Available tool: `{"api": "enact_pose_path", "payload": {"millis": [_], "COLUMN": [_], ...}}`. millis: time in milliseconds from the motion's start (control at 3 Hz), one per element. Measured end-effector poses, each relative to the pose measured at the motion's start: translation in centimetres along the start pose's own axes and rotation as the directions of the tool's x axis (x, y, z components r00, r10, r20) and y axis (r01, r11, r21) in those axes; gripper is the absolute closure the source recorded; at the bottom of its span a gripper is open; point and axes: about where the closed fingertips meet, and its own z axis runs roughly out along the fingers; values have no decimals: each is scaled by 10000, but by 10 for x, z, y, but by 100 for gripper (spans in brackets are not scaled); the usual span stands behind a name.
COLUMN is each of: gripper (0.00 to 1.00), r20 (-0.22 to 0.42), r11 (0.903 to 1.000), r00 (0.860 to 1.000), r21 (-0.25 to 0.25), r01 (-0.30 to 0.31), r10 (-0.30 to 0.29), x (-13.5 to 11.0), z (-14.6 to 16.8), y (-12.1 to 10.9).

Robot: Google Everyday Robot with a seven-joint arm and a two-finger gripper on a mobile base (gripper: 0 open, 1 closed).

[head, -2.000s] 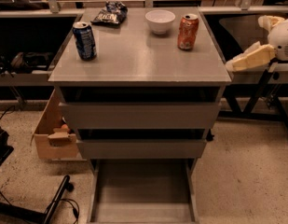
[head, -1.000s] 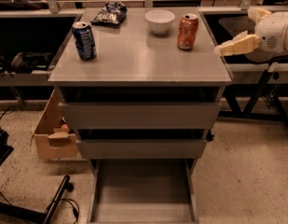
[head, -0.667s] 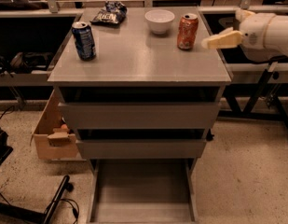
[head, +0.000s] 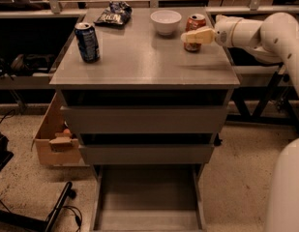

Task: Place coke can into bottom drawer

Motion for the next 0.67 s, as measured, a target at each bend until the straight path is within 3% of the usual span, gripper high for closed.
{"api": "enact_pose_path", "payload": {"millis": [667], "gripper": [41], "r20": [438], "r11": [9992], "r00": [9984], "r21": [131], "r01": [-366], "r10": [360], "x": [7], "z": [51], "y": [-1]}}
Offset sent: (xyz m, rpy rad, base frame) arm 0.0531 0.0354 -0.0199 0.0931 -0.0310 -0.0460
